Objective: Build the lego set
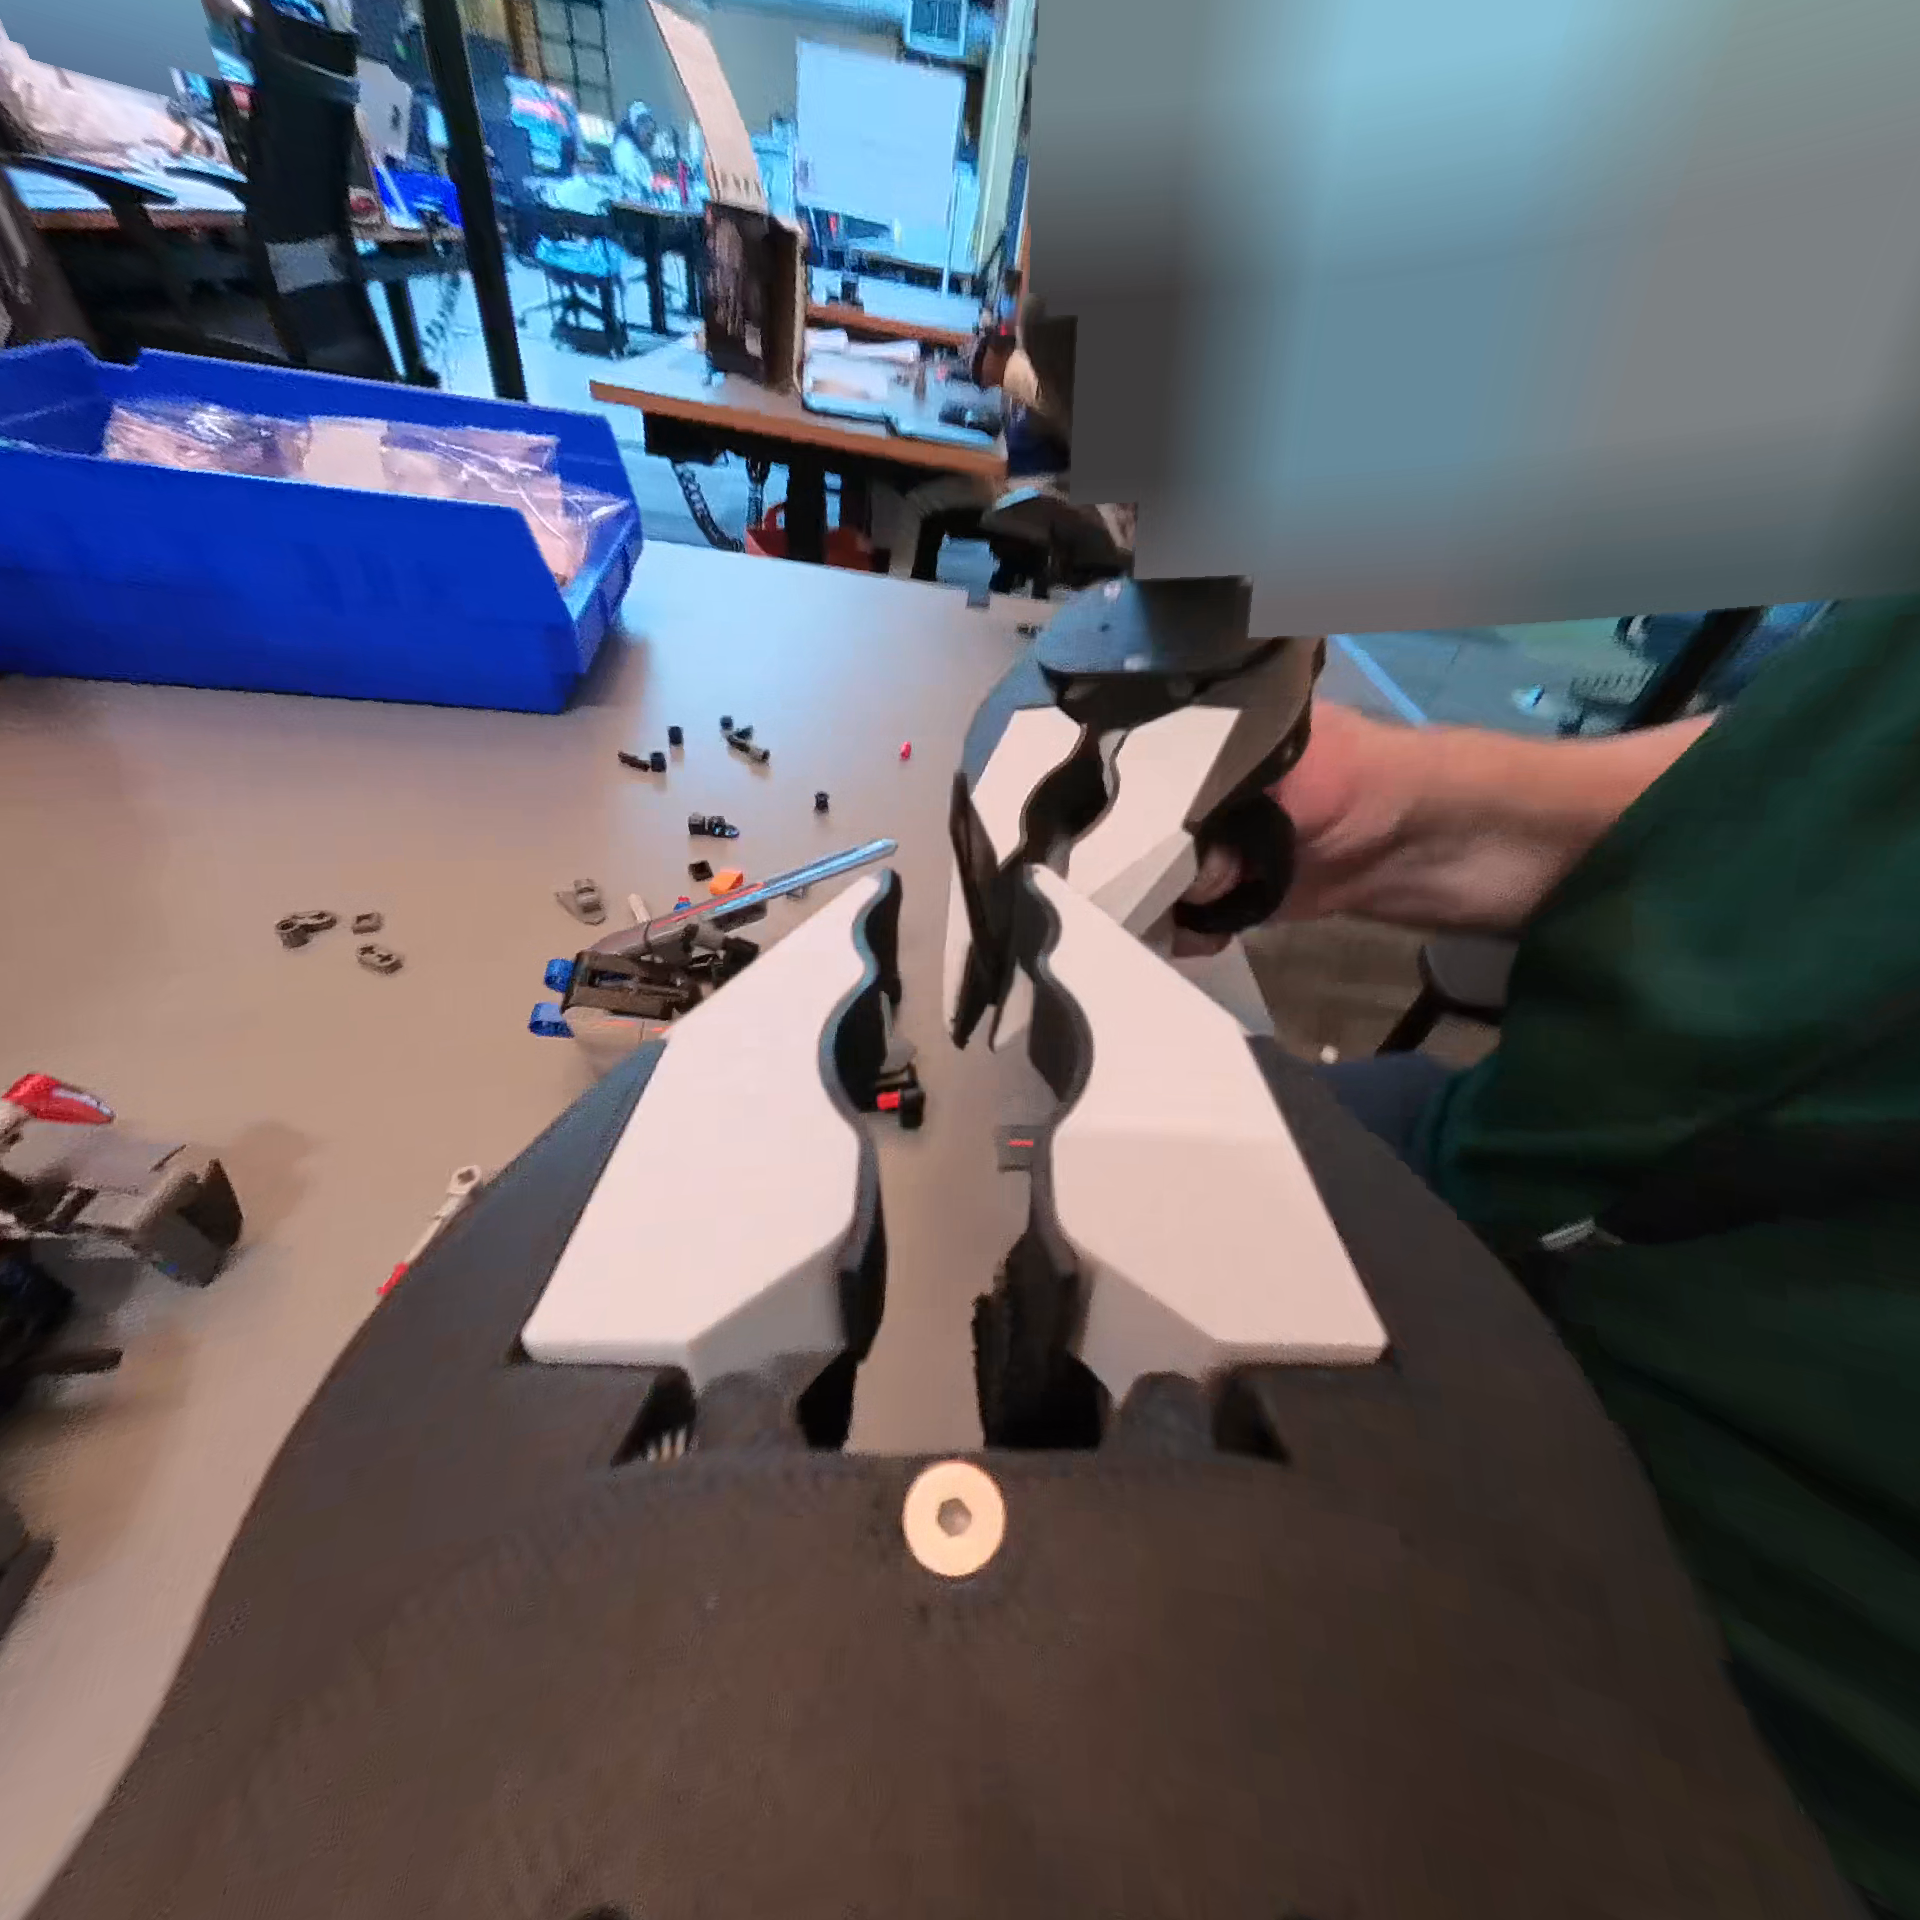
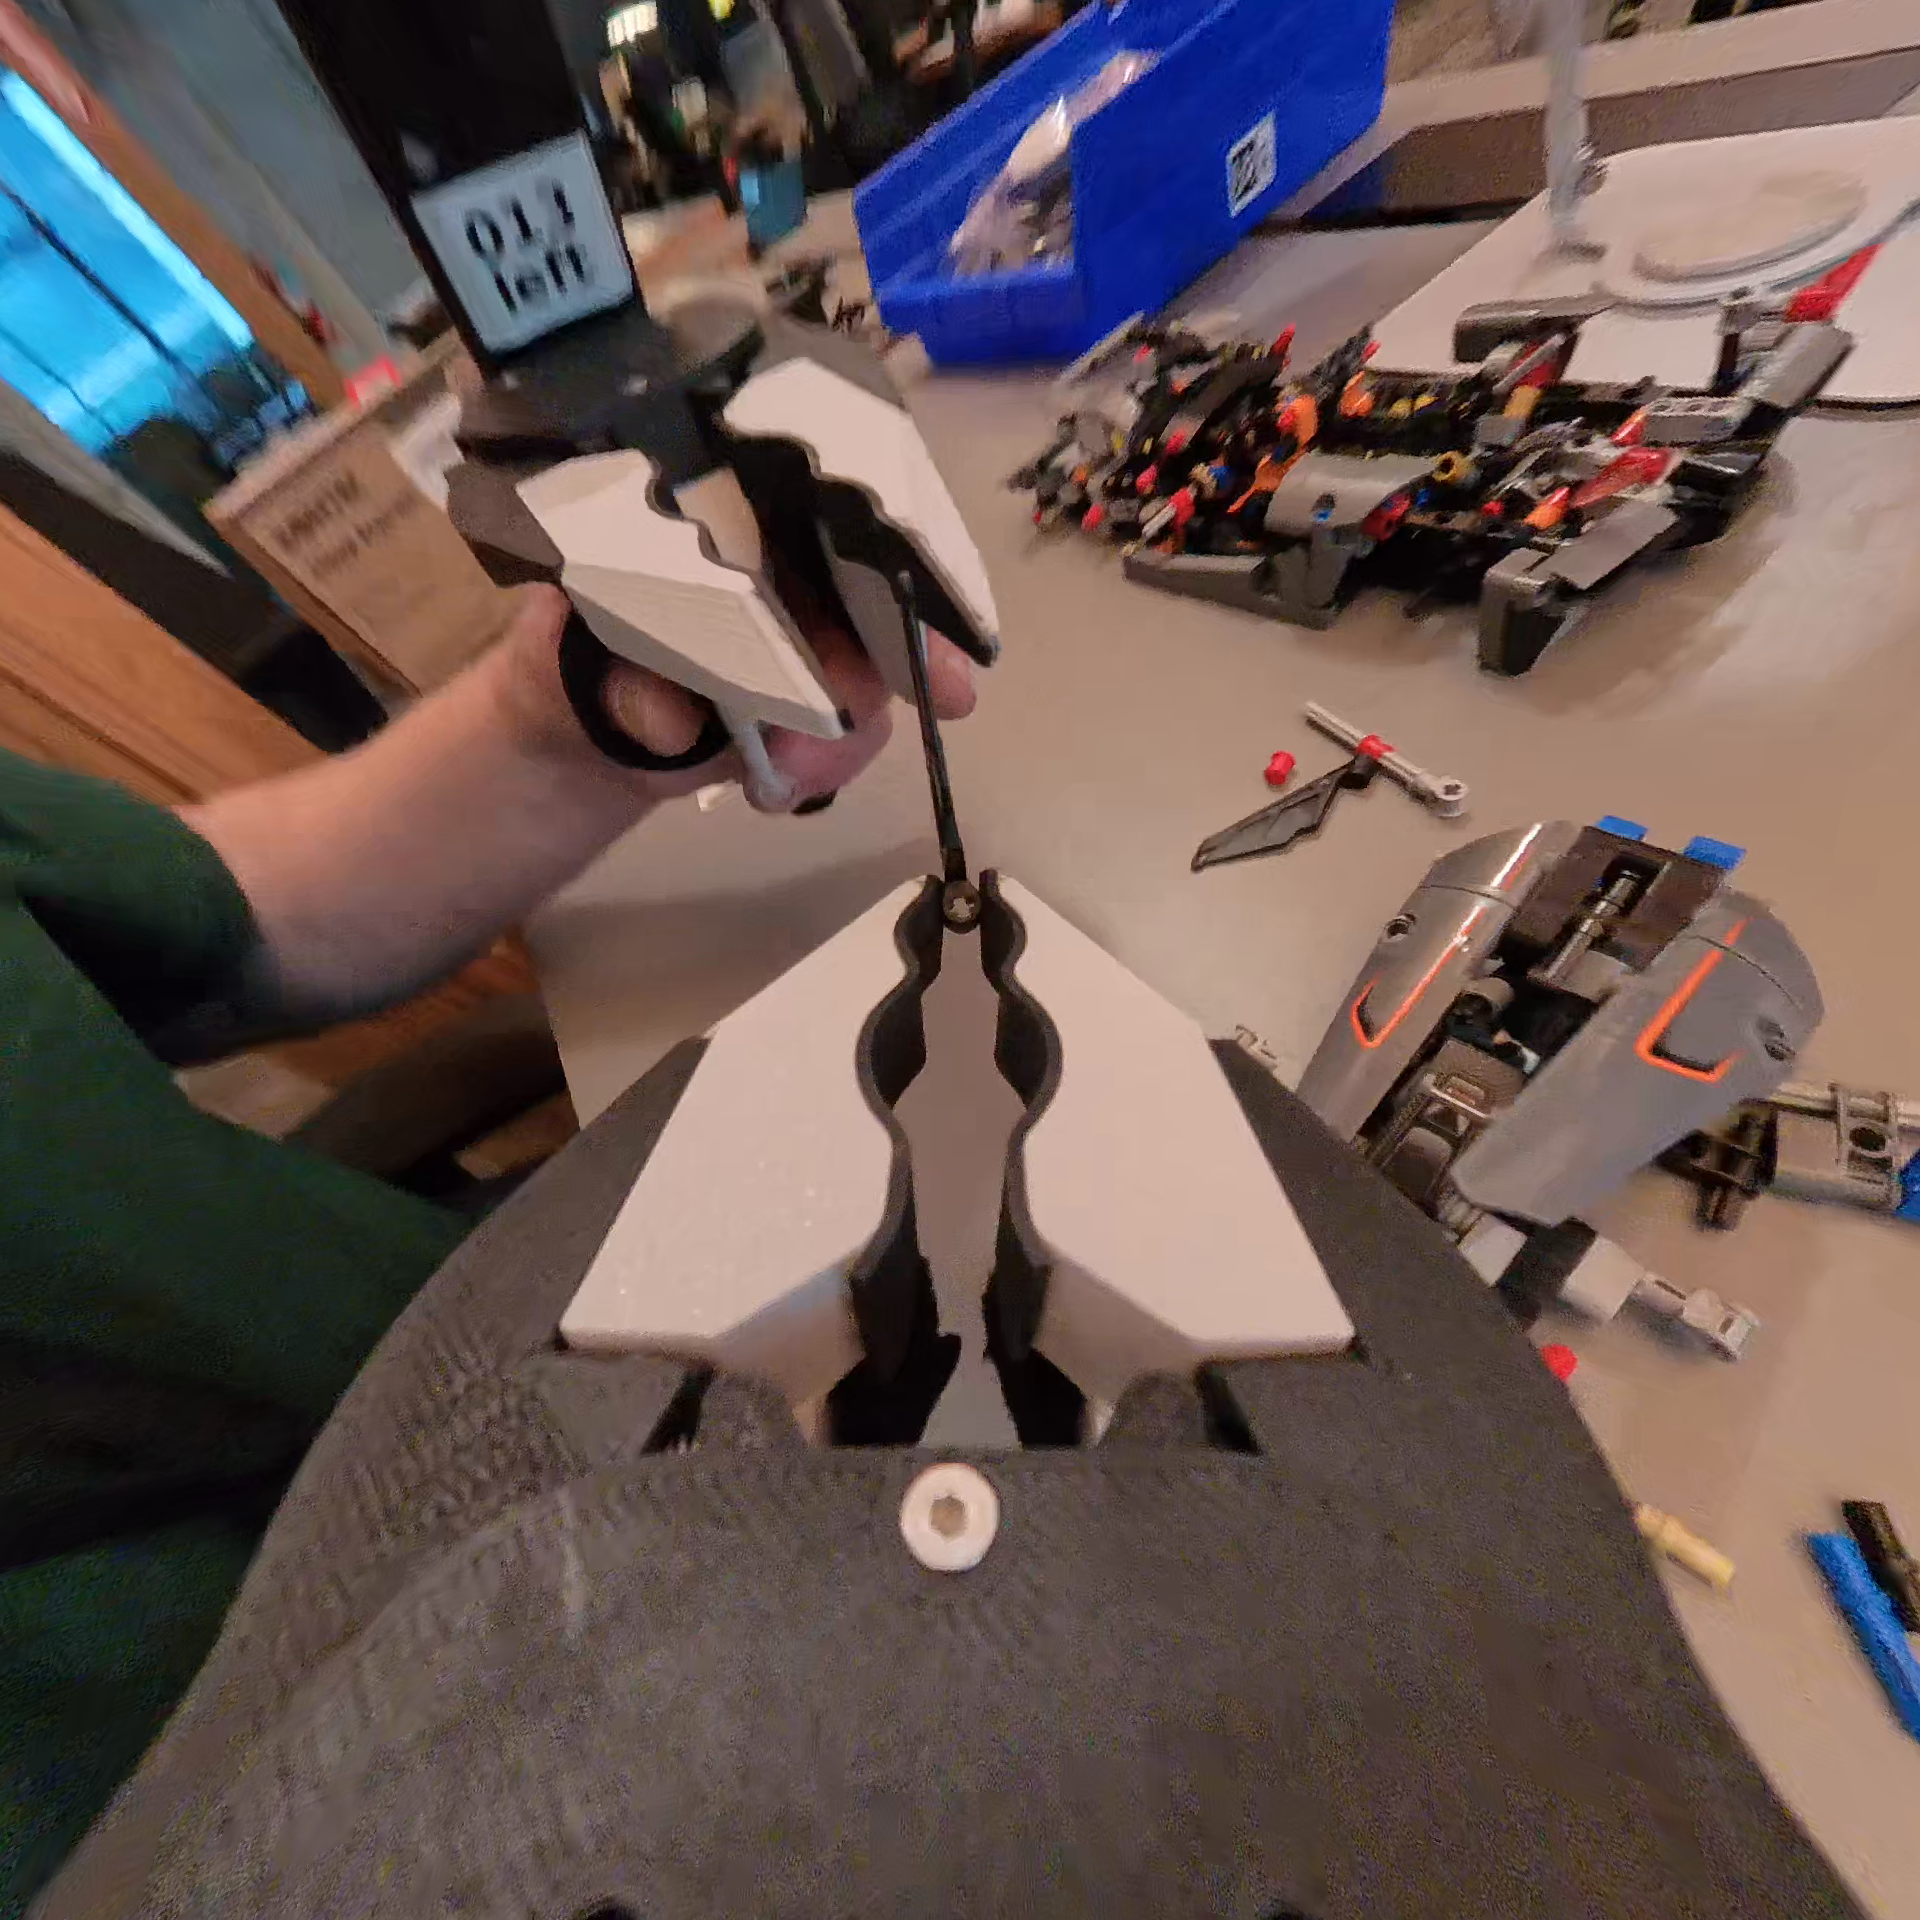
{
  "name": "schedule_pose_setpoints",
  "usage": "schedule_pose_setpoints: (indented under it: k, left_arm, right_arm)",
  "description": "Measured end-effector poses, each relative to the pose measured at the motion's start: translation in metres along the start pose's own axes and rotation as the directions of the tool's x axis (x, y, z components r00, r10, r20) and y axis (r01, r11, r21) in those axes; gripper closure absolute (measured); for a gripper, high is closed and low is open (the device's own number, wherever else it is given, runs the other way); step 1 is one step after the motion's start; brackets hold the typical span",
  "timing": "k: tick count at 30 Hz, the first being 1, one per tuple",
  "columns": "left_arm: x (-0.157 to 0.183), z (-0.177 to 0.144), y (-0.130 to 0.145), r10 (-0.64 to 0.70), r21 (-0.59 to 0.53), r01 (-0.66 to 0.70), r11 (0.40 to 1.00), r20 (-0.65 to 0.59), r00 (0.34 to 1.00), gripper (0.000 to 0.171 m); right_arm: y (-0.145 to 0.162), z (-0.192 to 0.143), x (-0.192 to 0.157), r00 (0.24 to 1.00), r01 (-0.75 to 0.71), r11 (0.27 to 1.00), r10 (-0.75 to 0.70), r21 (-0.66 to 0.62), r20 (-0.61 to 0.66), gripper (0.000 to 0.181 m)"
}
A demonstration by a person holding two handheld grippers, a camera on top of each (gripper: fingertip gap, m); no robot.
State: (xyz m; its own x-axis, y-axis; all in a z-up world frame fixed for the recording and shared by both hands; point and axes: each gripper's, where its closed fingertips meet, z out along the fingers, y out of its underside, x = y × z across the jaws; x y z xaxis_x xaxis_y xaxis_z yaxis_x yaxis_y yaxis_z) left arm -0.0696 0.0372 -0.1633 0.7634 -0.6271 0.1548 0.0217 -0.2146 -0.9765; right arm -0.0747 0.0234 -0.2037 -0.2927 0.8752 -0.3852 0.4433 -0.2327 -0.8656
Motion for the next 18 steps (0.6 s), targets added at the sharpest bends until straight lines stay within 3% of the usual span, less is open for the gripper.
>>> schedule_pose_setpoints:
  k: [3, 5, 8, 11, 13, 15, 18]
  left_arm:
    - [-0.012, -0.006, 0.003, -0.081, 0.021, 0.080, 0.997, 0.043, 0.996, 0.144]
    - [-0.008, -0.004, 0.006, -0.114, 0.034, 0.113, 0.993, 0.027, 0.993, 0.144]
    - [0.004, 0.005, 0.006, -0.133, 0.048, 0.133, 0.990, -0.018, 0.991, 0.157]
    - [0.014, 0.010, 0.010, -0.097, 0.029, 0.099, 0.995, -0.057, 0.994, 0.171]
    - [0.013, 0.010, 0.016, -0.081, -0.023, 0.080, 0.997, -0.057, 0.995, 0.171]
    - [0.014, 0.009, 0.020, -0.034, -0.091, 0.027, 0.995, -0.076, 0.997, 0.171]
    - [0.014, 0.011, 0.033, 0.090, -0.287, -0.121, 0.950, -0.118, 0.989, 0.171]
  right_arm:
    - [-0.012, -0.004, 0.002, 0.997, -0.082, 0.992, 0.080, 0.098, 0.023, 0.176]
    - [-0.010, -0.002, 0.001, 0.995, -0.096, 0.991, 0.094, 0.093, 0.032, 0.176]
    - [-0.009, 0.002, -0.010, 0.995, -0.074, 0.994, 0.069, 0.085, 0.067, 0.176]
    - [-0.003, 0.003, -0.011, 0.999, -0.043, 0.998, 0.042, 0.049, 0.023, 0.175]
    - [0.004, -0.005, 0.000, 0.997, 0.006, 1.000, -0.008, -0.022, -0.077, 0.159]
    - [0.001, -0.021, 0.003, 0.973, 0.140, 0.987, -0.153, -0.083, -0.173, 0.163]
    - [-0.008, -0.036, 0.000, 0.914, 0.290, 0.930, -0.339, -0.226, -0.222, 0.154]
